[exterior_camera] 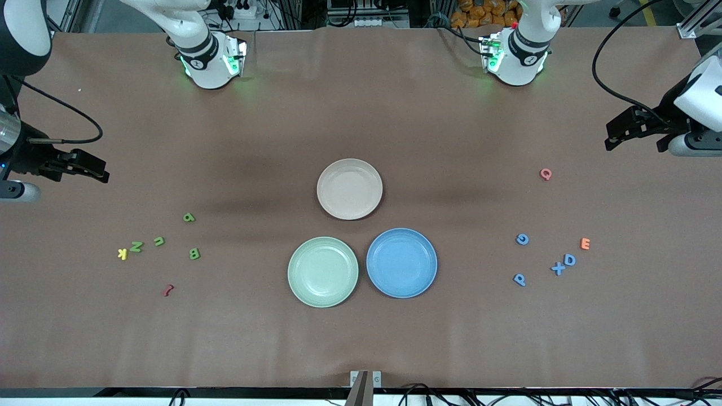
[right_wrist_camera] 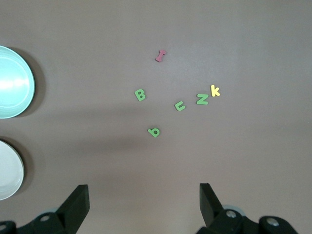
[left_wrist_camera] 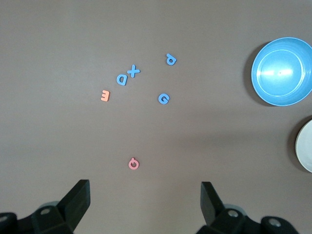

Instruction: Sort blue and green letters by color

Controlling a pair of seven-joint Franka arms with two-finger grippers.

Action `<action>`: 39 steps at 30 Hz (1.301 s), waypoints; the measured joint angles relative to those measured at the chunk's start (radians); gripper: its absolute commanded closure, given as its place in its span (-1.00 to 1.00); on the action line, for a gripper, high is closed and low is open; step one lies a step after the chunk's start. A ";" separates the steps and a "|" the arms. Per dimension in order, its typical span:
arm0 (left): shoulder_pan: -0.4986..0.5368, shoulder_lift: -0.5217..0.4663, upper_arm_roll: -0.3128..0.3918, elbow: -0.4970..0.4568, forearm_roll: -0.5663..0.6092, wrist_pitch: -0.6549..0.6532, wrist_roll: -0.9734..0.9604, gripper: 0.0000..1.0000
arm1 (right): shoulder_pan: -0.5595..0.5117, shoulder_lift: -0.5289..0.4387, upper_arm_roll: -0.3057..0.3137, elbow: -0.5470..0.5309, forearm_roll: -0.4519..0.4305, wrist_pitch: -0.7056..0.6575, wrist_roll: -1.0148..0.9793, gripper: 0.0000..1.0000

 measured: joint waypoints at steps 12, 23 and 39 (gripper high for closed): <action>0.000 0.012 0.000 0.000 0.000 0.000 0.000 -1.00 | 0.000 0.009 0.001 -0.001 0.000 -0.002 -0.004 -1.00; -0.002 0.052 -0.007 -0.076 0.037 0.057 -0.009 -1.00 | 0.013 0.030 0.003 -0.123 0.000 0.157 -0.009 -1.00; -0.004 0.122 -0.012 -0.419 0.038 0.503 -0.013 -1.00 | 0.020 0.186 0.003 -0.419 0.000 0.661 -0.009 -1.00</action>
